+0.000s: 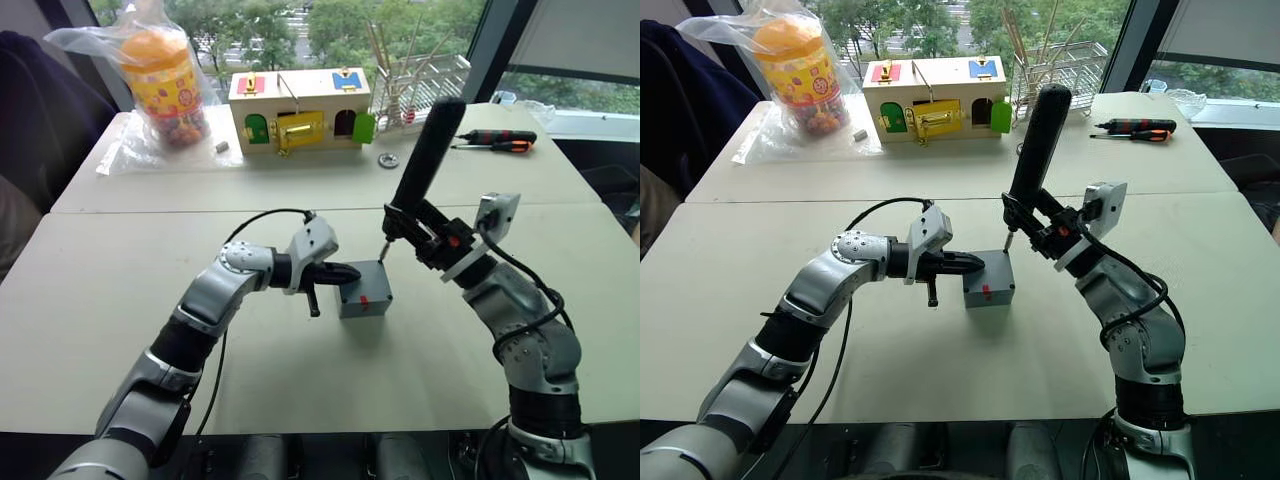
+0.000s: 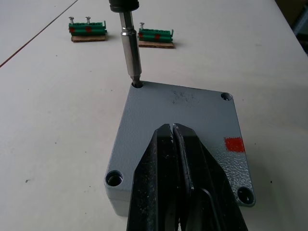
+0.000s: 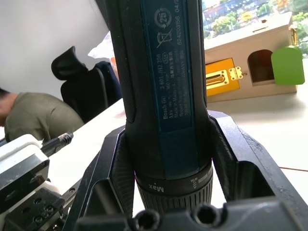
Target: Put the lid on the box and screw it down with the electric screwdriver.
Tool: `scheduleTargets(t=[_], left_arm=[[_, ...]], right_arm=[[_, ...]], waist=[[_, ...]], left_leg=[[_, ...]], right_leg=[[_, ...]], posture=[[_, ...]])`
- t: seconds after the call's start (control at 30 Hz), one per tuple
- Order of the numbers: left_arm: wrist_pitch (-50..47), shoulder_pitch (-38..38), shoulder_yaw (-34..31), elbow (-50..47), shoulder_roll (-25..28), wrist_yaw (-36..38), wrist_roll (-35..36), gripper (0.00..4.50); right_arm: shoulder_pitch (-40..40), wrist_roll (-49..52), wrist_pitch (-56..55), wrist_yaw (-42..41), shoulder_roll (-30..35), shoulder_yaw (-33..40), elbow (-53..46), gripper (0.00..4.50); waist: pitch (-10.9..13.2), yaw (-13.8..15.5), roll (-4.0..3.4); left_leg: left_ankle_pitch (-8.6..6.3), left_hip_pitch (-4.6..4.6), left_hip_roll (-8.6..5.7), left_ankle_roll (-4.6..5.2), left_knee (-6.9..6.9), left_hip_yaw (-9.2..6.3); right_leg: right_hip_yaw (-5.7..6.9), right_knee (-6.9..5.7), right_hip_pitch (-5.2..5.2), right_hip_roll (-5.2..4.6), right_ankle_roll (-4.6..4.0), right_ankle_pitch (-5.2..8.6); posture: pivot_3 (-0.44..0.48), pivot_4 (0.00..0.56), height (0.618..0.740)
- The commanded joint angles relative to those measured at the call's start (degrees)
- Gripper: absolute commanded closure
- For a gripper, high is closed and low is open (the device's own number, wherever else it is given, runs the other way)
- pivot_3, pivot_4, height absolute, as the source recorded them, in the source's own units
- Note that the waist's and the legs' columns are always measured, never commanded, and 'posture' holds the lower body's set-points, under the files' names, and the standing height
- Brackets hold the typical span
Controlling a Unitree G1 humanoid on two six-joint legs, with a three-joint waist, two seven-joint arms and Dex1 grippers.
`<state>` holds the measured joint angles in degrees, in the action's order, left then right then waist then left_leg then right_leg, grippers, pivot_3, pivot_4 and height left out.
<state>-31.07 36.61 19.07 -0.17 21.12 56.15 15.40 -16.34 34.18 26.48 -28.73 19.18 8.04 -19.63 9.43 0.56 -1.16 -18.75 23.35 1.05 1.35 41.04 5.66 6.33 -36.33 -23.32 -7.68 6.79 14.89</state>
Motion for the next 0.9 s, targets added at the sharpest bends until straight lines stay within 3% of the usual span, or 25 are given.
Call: scheduleTargets(t=[0.03, 0.47, 0.9], left_arm=[[-0.12, -0.71, 0.27, -0.03, 0.08, -0.18, -0.61, 4.5], [0.23, -1.27, 0.23, 0.04, -0.2, -0.36, -0.79, 4.5], [0.71, -1.54, 0.12, 0.03, -0.47, -0.27, -1.11, 4.5]], right_arm=[[2.78, -1.04, 1.09, -1.8, -0.06, -3.64, 1.71, 2.72], [5.86, -3.65, 1.18, -2.12, -0.34, -6.04, 4.11, 2.72], [5.32, -4.88, 2.07, -2.14, -0.05, -6.83, 5.12, 2.72]], waist=[[-0.06, 0.0, 0.09], [-0.75, 0.0, 0.83], [-1.07, 0.0, 0.99]], left_leg=[[0.0, -0.01, 0.0, 0.0, 0.0, 0.0], [-0.01, -0.11, 0.2, 0.01, -0.04, -0.03], [-0.03, -0.21, 0.29, 0.03, -0.07, -0.03]], right_leg=[[0.0, 0.0, 0.01, 0.0, 0.0, 0.0], [0.01, 0.02, 0.12, 0.02, -0.02, 0.01], [0.01, 0.07, 0.24, 0.03, -0.03, 0.01]], posture=[[0.0, 0.15, 0.708], [0.0, 0.15, 0.708], [0.0, 0.15, 0.708]])
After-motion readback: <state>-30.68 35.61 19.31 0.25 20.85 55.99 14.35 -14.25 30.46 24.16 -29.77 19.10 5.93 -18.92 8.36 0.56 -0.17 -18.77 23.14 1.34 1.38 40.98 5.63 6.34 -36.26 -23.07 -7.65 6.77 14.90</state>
